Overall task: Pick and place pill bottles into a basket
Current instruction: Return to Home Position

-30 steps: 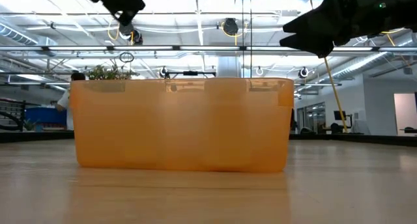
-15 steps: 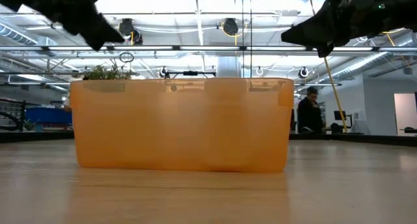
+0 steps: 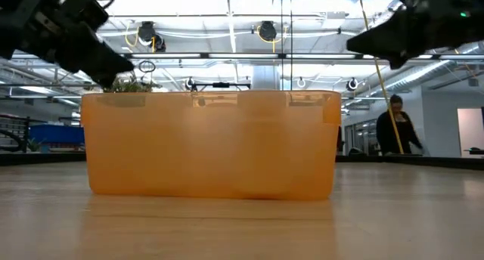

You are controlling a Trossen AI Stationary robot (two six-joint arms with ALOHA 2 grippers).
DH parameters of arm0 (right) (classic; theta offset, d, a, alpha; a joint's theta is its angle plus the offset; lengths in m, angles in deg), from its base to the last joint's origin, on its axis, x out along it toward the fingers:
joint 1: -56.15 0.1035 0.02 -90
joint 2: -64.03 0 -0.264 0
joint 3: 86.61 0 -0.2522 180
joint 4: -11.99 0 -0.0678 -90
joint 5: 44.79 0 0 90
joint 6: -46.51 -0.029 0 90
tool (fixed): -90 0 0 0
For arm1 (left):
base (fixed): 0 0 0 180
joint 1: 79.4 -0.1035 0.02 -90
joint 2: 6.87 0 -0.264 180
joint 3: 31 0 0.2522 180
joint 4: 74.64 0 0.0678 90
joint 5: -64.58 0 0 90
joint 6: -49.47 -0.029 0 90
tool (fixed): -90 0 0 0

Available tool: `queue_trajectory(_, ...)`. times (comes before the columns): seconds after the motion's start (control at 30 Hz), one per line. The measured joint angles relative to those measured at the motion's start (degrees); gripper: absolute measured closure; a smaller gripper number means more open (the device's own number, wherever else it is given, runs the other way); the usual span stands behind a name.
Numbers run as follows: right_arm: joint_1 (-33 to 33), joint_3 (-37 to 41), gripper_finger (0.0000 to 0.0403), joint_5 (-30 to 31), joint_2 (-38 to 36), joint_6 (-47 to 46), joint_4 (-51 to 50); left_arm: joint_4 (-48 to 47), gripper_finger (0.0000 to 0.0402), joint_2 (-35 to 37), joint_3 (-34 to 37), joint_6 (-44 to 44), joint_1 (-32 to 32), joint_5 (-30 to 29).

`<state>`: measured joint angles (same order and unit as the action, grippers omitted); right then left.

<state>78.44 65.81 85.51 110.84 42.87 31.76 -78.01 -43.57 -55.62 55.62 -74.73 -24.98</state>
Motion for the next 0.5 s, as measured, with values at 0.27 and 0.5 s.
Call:
queue_trajectory(0.27,1.9,10.46,0.0367,-6.56,-14.7,7.41,7.34,5.38,0.0353,10.61,8.29,-0.12,-1.12,2.61)
queue_trajectory(0.5,-2.72,12.02,0.037,-23.05,-24.56,8.67,6.88,6.54,0.0353,14.99,10.25,-0.1,-4.46,10.59)
